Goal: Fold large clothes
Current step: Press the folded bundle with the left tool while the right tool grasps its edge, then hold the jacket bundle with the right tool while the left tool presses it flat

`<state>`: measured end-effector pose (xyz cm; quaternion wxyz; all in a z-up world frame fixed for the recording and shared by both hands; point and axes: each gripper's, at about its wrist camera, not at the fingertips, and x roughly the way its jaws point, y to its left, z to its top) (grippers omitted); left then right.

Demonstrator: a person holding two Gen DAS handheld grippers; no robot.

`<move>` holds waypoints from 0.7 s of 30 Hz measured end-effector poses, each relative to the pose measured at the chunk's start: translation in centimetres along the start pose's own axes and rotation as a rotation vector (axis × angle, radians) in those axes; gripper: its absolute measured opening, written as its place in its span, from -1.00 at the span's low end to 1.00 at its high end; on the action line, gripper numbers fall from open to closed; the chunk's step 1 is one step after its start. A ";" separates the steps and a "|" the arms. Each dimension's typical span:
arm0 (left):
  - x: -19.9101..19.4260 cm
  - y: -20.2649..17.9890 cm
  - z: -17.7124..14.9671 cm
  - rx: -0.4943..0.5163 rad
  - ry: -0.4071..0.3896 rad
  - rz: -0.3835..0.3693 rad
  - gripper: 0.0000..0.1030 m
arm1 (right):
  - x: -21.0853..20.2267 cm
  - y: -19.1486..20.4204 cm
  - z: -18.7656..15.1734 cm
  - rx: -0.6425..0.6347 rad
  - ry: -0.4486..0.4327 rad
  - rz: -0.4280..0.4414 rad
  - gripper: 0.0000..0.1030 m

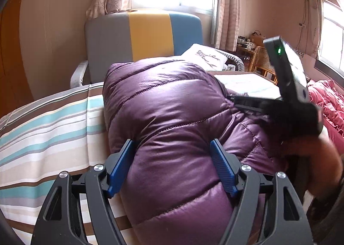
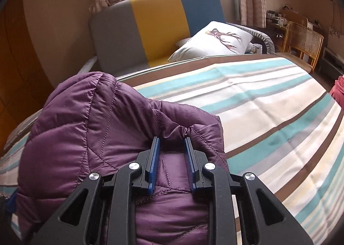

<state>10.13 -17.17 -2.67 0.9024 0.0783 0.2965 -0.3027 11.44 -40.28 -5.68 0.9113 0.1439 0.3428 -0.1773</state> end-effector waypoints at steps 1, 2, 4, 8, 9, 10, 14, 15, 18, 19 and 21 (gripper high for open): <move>-0.1 0.1 0.2 -0.011 0.003 -0.005 0.39 | 0.1 0.1 0.0 -0.003 -0.002 -0.002 -0.55; -0.2 0.5 0.6 -0.040 0.016 -0.018 0.41 | 0.1 0.1 -0.1 -0.004 -0.006 -0.003 -0.55; -0.4 1.6 1.9 -0.116 0.045 -0.047 0.40 | -0.2 0.2 -0.4 0.003 -0.015 0.002 -0.55; 0.8 3.4 5.9 -0.247 0.082 -0.019 0.36 | -0.2 0.1 -0.4 0.015 -0.018 0.013 -0.55; 1.5 3.4 6.8 -0.247 0.098 0.002 0.36 | 0.0 0.1 -0.3 0.011 -0.018 0.010 -0.55; 2.8 3.4 8.0 -0.237 0.131 0.040 0.36 | 0.1 0.1 -0.3 0.005 -0.016 0.006 -0.55; 7.8 3.5 10.6 -0.215 0.229 0.140 0.39 | 0.3 0.0 -0.2 0.008 -0.005 0.013 -0.55; 9.0 3.6 10.8 -0.209 0.242 0.163 0.40 | 0.5 -0.1 -0.2 0.009 0.000 0.014 -0.55; 11.7 4.0 10.2 -0.198 0.268 0.210 0.55 | 1.0 -0.2 0.1 0.011 0.018 0.022 -0.55; 12.3 4.4 9.7 -0.205 0.274 0.209 0.56 | 1.2 -0.3 0.1 0.011 0.022 0.025 -0.55; 13.3 4.9 8.7 -0.220 0.276 0.202 0.60 | 1.6 -0.3 0.4 0.008 0.029 0.027 -0.55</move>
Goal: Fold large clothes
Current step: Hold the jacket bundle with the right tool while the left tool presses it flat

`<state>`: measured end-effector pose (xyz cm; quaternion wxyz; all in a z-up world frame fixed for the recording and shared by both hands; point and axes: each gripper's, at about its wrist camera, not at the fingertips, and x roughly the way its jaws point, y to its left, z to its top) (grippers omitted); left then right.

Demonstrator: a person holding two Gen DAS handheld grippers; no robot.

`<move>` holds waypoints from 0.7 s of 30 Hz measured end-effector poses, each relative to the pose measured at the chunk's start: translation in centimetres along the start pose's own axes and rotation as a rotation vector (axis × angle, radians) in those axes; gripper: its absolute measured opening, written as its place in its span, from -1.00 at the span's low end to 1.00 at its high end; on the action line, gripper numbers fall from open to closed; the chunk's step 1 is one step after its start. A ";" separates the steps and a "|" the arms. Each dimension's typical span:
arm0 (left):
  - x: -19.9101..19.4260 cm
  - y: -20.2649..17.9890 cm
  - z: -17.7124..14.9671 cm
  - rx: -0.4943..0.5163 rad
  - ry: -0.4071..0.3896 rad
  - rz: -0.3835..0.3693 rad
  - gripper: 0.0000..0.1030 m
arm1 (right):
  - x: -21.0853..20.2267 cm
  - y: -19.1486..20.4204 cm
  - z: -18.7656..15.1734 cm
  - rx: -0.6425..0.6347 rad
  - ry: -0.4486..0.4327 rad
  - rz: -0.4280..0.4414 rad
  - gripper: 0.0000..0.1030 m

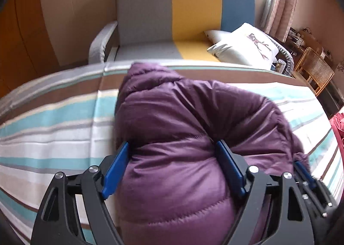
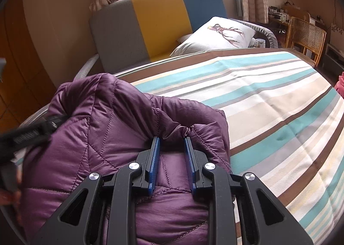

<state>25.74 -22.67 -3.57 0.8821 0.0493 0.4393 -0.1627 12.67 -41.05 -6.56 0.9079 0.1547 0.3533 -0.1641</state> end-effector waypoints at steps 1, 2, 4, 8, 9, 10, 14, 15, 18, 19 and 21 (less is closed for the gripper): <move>0.4 0.3 -0.3 -0.013 -0.002 -0.002 0.62 | 0.2 0.1 0.0 -0.007 0.002 -0.002 -0.55; 0.6 0.4 -0.4 -0.020 -0.004 -0.005 0.62 | 0.5 0.2 0.1 -0.014 0.005 -0.005 -0.55; 1.0 0.5 -0.7 -0.023 -0.008 -0.005 0.62 | 0.8 0.3 0.1 -0.020 0.011 -0.005 -0.55; 1.2 0.9 -1.0 -0.020 -0.011 -0.008 0.62 | 0.9 0.3 0.0 -0.023 0.011 -0.003 -0.55; 1.1 1.0 -1.2 -0.020 -0.015 -0.007 0.62 | 1.0 0.4 0.1 -0.025 0.011 -0.006 -0.55; 0.7 1.1 -1.5 -0.021 -0.019 -0.006 0.63 | 1.0 0.4 0.1 -0.027 0.010 -0.006 -0.55; -0.8 1.5 -2.7 -0.020 -0.041 -0.011 0.63 | 0.8 0.6 0.0 -0.040 0.003 -0.008 -0.55; -1.0 1.7 -3.0 -0.022 -0.047 -0.012 0.63 | 0.7 0.7 -0.1 -0.045 0.001 -0.010 -0.55; -2.0 2.0 -3.9 -0.031 -0.064 -0.019 0.63 | 0.4 0.9 -0.3 -0.058 -0.005 -0.008 -0.55; -2.4 2.1 -4.2 -0.035 -0.069 -0.022 0.63 | 0.4 0.9 -0.3 -0.060 -0.004 -0.003 -0.55; -3.0 2.1 -4.8 -0.031 -0.082 -0.027 0.63 | 0.3 0.9 -0.3 -0.064 0.000 -0.001 -0.55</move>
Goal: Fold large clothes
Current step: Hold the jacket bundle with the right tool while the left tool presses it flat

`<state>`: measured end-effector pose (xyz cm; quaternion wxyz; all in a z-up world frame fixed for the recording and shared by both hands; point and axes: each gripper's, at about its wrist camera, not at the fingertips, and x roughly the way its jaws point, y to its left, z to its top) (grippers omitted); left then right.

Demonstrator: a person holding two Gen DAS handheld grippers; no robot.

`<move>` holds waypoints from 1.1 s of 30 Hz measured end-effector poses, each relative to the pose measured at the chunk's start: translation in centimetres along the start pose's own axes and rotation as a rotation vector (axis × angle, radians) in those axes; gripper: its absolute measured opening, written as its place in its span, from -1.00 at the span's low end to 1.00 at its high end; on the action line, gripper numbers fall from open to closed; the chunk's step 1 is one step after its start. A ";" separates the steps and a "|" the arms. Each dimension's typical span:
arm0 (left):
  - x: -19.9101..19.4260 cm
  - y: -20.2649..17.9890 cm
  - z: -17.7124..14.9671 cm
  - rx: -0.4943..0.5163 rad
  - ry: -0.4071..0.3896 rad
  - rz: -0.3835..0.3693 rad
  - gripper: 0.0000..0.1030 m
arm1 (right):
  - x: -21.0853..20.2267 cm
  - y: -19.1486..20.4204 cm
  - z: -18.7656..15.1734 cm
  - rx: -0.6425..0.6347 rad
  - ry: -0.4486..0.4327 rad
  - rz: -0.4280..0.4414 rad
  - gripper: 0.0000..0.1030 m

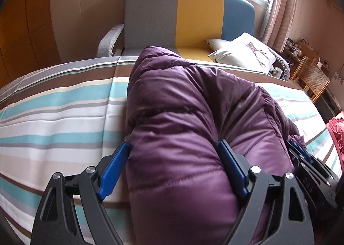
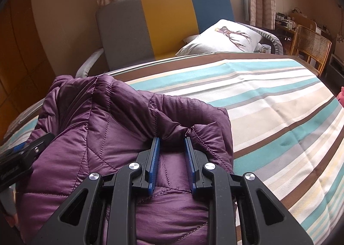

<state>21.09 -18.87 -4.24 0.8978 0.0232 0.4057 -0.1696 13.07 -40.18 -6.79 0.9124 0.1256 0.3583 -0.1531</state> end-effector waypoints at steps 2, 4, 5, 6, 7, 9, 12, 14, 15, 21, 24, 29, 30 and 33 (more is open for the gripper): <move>-1.2 -0.1 -1.1 0.018 -0.050 0.007 0.63 | -0.2 0.0 0.1 -0.004 0.002 0.003 -0.55; -2.1 0.0 -1.7 0.031 -0.078 0.006 0.64 | -0.6 0.0 0.1 -0.008 0.003 0.017 -0.55; -2.8 0.1 -2.0 0.030 -0.088 0.001 0.68 | -1.0 -0.2 0.2 -0.010 0.002 0.028 -0.55; -3.4 0.4 -2.2 0.021 -0.097 -0.003 0.74 | -1.3 -0.3 0.2 -0.012 0.003 0.034 -0.55; -4.1 0.8 -2.5 0.005 -0.110 -0.008 0.85 | -1.7 -0.4 0.3 -0.015 0.004 0.034 -0.53; -5.3 1.5 -3.5 -0.009 -0.122 -0.029 0.94 | -3.1 -0.5 0.2 -0.024 -0.012 0.042 -0.08; -6.3 2.8 -4.7 -0.046 -0.121 -0.069 0.95 | -5.3 -0.2 -0.2 -0.062 -0.056 0.041 0.21; -6.4 3.2 -5.2 -0.068 -0.102 -0.107 0.95 | -6.1 0.0 -0.5 -0.088 -0.054 0.021 0.22; -6.3 3.6 -5.4 -0.079 -0.086 -0.135 0.95 | -6.4 -0.2 -0.7 -0.084 -0.047 0.020 0.27; -5.9 4.2 -5.1 -0.115 -0.006 -0.222 0.96 | -6.8 -2.9 -1.4 0.028 0.005 0.041 0.41; -5.8 4.0 -4.9 -0.109 0.017 -0.246 0.95 | -6.5 -3.7 -1.5 0.065 0.041 0.062 0.47; -5.2 4.2 -4.7 -0.104 0.035 -0.259 0.96 | -6.1 -3.7 -1.6 0.059 0.079 0.073 0.47; -5.0 4.1 -4.7 -0.101 0.041 -0.261 0.96 | -6.0 -3.7 -1.5 0.054 0.085 0.072 0.47; -4.7 4.1 -4.6 -0.083 0.048 -0.260 0.97 | -5.7 -3.8 -1.5 0.049 0.099 0.071 0.54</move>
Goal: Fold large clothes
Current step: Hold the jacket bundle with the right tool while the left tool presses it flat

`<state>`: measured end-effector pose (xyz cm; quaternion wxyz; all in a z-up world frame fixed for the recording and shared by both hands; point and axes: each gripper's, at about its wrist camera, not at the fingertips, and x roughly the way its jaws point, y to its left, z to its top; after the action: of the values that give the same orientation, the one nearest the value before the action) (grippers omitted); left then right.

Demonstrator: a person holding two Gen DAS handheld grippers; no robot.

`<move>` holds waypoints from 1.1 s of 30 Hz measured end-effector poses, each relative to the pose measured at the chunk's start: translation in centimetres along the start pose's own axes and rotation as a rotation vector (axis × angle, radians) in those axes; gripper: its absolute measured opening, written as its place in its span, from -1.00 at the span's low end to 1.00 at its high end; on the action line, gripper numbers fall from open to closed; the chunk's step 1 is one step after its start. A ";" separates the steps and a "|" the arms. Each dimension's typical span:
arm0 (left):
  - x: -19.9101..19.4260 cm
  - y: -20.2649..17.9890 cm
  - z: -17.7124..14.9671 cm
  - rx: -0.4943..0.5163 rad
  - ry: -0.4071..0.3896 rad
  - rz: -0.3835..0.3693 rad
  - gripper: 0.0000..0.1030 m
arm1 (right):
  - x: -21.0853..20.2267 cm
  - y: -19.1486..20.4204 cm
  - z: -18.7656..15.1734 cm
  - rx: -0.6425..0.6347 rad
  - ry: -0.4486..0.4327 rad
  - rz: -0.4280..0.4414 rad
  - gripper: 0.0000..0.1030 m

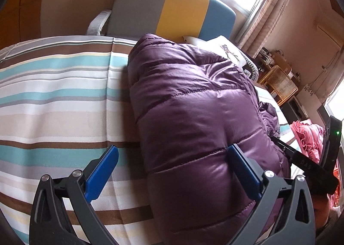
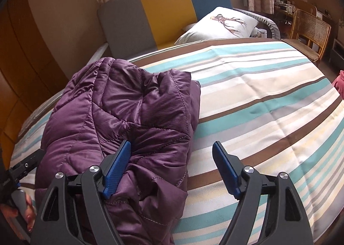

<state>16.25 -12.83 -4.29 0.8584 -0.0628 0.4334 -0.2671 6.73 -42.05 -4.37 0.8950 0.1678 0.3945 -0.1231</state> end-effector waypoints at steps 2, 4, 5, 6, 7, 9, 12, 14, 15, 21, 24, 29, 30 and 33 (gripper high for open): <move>-0.2 0.1 0.1 0.008 0.003 -0.003 0.97 | 0.2 -0.1 -0.1 -0.001 0.011 0.002 0.57; -0.9 0.2 0.3 0.006 -0.025 -0.014 0.96 | 0.4 -0.4 -0.2 0.002 0.022 0.018 0.57; -1.1 0.1 0.3 0.007 -0.040 -0.017 0.96 | 0.6 -0.6 -0.2 0.009 0.030 0.030 0.57; -1.0 0.0 0.4 0.016 -0.038 -0.013 0.96 | 0.7 -0.8 -0.3 0.018 0.037 0.039 0.57; -0.6 -0.1 0.3 0.024 -0.021 -0.010 0.96 | 1.0 -1.1 -0.3 0.032 0.049 0.053 0.57; -0.3 0.1 0.2 0.017 -0.009 -0.033 0.96 | 1.6 -1.3 -0.4 0.041 0.071 0.069 0.57; -0.4 0.7 0.3 -0.024 0.001 -0.108 0.96 | 1.8 -1.9 -0.3 0.051 0.088 0.102 0.57; -0.3 1.0 0.4 -0.034 0.007 -0.142 0.96 | 1.9 -2.7 -0.3 0.109 0.103 0.158 0.57; -0.1 1.1 0.5 -0.041 0.011 -0.151 0.96 | 2.1 -3.4 -0.3 0.154 0.118 0.204 0.57; 1.4 1.4 0.8 -0.074 0.055 -0.180 0.96 | 3.7 -4.1 -0.1 0.213 0.166 0.291 0.57; 2.5 1.1 0.9 -0.056 0.101 -0.209 0.97 | 4.5 -3.9 0.4 0.212 0.180 0.309 0.55; 3.4 0.9 0.8 -0.038 0.133 -0.234 0.97 | 5.7 -3.5 0.5 0.215 0.189 0.346 0.40; 3.5 0.9 0.8 -0.037 0.137 -0.235 0.96 | 5.8 -3.5 0.4 0.217 0.188 0.352 0.36; 4.1 0.6 0.8 -0.023 0.147 -0.223 0.95 | 5.9 -3.3 0.4 0.213 0.172 0.371 0.10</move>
<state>19.02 -14.54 -6.91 0.7885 -0.1007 0.4885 -0.3599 9.75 -45.73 -9.23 0.8427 0.3406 0.4166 0.0174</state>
